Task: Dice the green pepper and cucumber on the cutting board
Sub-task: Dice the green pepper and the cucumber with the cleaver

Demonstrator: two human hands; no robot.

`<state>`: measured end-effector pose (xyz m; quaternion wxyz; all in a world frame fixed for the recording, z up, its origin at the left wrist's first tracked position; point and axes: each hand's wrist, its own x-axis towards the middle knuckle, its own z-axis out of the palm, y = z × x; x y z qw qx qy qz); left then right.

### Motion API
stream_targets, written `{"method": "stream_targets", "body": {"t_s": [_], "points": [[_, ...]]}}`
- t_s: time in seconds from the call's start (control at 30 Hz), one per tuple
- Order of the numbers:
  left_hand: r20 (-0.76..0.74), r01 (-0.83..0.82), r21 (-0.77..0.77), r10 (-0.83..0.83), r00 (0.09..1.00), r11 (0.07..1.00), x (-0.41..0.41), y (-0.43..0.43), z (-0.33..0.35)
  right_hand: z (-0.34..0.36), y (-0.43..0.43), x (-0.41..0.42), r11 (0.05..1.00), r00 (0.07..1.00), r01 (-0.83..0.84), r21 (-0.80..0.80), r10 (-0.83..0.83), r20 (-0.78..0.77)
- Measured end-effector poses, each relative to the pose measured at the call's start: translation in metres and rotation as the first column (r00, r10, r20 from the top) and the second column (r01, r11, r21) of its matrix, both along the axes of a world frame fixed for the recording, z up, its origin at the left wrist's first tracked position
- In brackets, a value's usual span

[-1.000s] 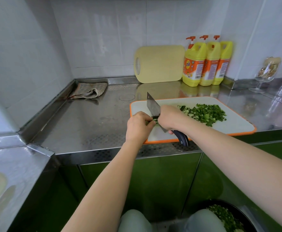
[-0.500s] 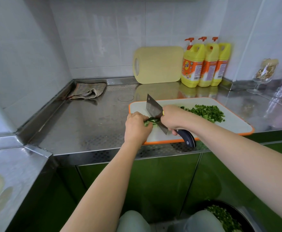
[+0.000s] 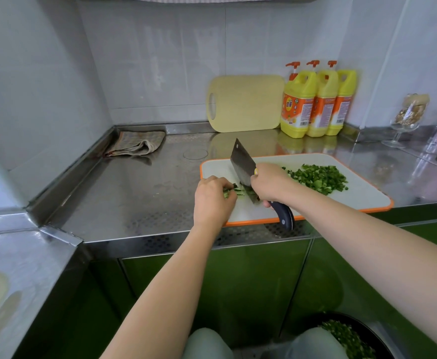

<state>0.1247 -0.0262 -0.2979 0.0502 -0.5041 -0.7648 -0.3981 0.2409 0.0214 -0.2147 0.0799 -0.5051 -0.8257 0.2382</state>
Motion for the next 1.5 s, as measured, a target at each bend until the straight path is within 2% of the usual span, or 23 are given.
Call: {"method": "stream_targets", "body": {"t_s": [0.07, 0.33, 0.53, 0.67, 0.73, 0.83, 1.03, 1.23, 1.4, 1.5], "points": [[0.014, -0.023, 0.011, 0.023, 1.0, 1.0, 0.001, -0.001, 0.001, 0.007, 0.0, 0.003, 1.0, 1.0, -0.017, 0.016, 0.017, -0.006], [0.054, -0.034, 0.007, 0.033, 0.998, 0.999, 0.002, 0.0, 0.001, 0.006, -0.014, 0.001, 0.994, 0.983, -0.112, -0.015, 0.113, 0.145], [0.069, -0.027, -0.004, 0.027, 0.997, 1.0, 0.003, -0.002, 0.003, 0.002, -0.015, -0.003, 0.987, 0.988, -0.152, 0.053, 0.151, 0.036], [0.063, -0.019, -0.013, 0.02, 0.998, 1.0, 0.004, -0.004, 0.004, -0.003, -0.011, -0.012, 0.999, 0.996, -0.048, 0.006, 0.048, 0.078], [0.058, -0.007, -0.018, 0.008, 0.998, 1.0, 0.004, -0.005, 0.006, -0.006, -0.006, -0.01, 1.0, 0.999, -0.005, -0.01, 0.005, 0.044], [0.06, -0.003, -0.02, 0.004, 0.998, 1.0, 0.002, -0.005, 0.006, -0.001, -0.005, -0.002, 0.999, 0.999, -0.034, 0.012, 0.034, -0.006], [0.089, -0.018, -0.035, 0.021, 0.996, 0.999, 0.001, -0.003, 0.006, 0.005, -0.011, -0.004, 0.996, 0.985, -0.083, -0.033, 0.087, 0.146], [0.089, -0.017, -0.034, 0.02, 0.996, 0.999, -0.001, -0.002, 0.003, 0.01, -0.015, -0.007, 0.991, 0.98, -0.121, -0.061, 0.129, 0.154], [0.057, -0.01, -0.044, 0.013, 0.998, 0.999, 0.0, -0.003, 0.002, 0.002, -0.021, -0.01, 0.984, 0.984, -0.171, 0.047, 0.169, 0.048], [0.036, 0.038, -0.069, -0.035, 0.999, 0.997, -0.004, -0.004, 0.001, -0.002, -0.017, -0.007, 0.986, 0.988, -0.155, 0.054, 0.155, 0.019]]}}
